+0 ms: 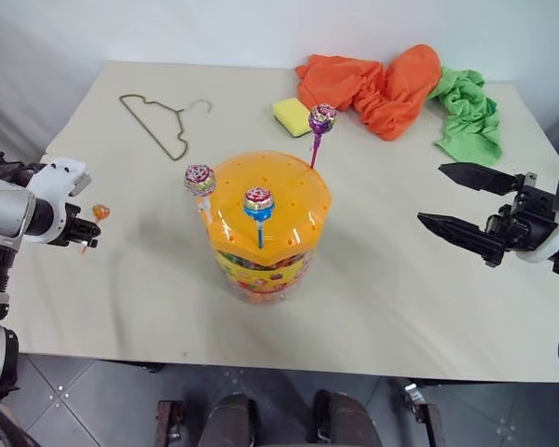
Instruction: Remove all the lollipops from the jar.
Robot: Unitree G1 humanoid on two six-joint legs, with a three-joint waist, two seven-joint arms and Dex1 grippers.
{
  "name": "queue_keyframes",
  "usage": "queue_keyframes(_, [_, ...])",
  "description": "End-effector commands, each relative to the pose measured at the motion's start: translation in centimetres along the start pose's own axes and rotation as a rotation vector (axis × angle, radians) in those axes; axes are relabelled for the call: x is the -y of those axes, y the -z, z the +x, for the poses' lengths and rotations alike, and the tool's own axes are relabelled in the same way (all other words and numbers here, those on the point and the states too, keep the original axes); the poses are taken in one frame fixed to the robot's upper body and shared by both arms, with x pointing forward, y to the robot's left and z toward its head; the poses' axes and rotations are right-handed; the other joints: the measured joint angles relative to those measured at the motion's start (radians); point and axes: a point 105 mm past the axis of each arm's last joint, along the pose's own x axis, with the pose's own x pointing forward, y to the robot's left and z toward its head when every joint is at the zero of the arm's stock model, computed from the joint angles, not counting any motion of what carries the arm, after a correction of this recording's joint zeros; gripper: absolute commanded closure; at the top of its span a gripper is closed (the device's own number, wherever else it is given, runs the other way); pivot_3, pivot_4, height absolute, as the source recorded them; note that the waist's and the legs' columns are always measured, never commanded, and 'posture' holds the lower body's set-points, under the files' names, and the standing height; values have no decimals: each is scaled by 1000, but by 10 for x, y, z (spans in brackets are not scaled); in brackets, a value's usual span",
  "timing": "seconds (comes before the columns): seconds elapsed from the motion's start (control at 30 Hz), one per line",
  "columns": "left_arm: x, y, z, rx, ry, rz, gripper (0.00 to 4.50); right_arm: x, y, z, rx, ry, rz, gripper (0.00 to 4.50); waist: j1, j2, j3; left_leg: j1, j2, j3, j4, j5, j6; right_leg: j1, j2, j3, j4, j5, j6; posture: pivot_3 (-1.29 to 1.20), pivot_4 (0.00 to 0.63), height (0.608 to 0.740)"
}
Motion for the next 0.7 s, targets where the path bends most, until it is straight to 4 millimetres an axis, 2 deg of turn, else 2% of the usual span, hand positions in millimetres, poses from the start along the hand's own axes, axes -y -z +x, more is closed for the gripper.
queue_keyframes(0.03, [-18, 13, -6, -63, -106, 0, 4477, 3, -9, 0, 31, 2, -40, 0, -5, 0, 0, 0, 0, 0, 0, 0, 0, 0, 0, 0, 0, 0, 0, 0, 150, 740])
queue_keyframes(0.07, [-21, 18, -5, -88, -119, -20, 4477, 3, -9, 0, 31, 1, -39, 0, -6, 0, 0, 0, 0, 0, 0, 0, 0, 0, 0, 0, 0, 0, 0, 0, 150, 740])
queue_keyframes(0.13, [-23, 22, -6, -104, -128, -28, 3999, 3, -8, 2, 27, -7, -41, 0, -8, 0, 0, 0, 0, 0, 0, 0, 0, 0, 0, 0, 0, 0, 0, 0, 150, 740])
queue_keyframes(0.2, [-21, 15, -11, -74, -120, -19, 3521, 4, -9, 3, 29, -9, -42, 0, -9, 0, 0, 0, 0, 0, 0, 0, 0, 0, 0, 0, 0, 0, 0, 0, 150, 740])
queue_keyframes(0.33, [-11, -3, -26, -7, -78, 16, 2221, 5, -10, 3, 27, -11, -44, 0, -9, 0, 0, 0, 0, 0, 0, 0, 0, -1, 0, 0, 0, 0, 0, 0, 150, 740])
queue_keyframes(0.47, [0, -17, -53, 64, -25, 81, 995, 6, -11, 1, 22, -9, -49, 0, -10, 0, 0, 0, 0, 0, 0, 0, 0, -1, 0, 0, 1, 0, 0, 0, 150, 740])
queue_keyframes(0.57, [6, -36, -73, 186, 18, 125, 37, 7, -12, -2, 16, -7, -54, 0, -10, 0, 0, 0, 0, 1, 0, 0, 0, -1, 0, 0, 1, 0, 0, 0, 150, 740])
queue_keyframes(0.63, [14, -53, -85, 315, 103, 146, 12, 8, -13, -3, 13, -8, -58, 0, -9, 0, 0, 0, 0, 1, 0, 0, 0, -1, 0, 0, 1, 0, 0, 0, 150, 740])
queue_keyframes(0.7, [22, -58, -91, 378, 179, 167, 12, 8, -14, -4, 13, -7, -62, 0, -10, 0, 0, 0, 0, 1, 0, 0, 0, -1, 0, 0, 1, 0, 0, 0, 150, 740])
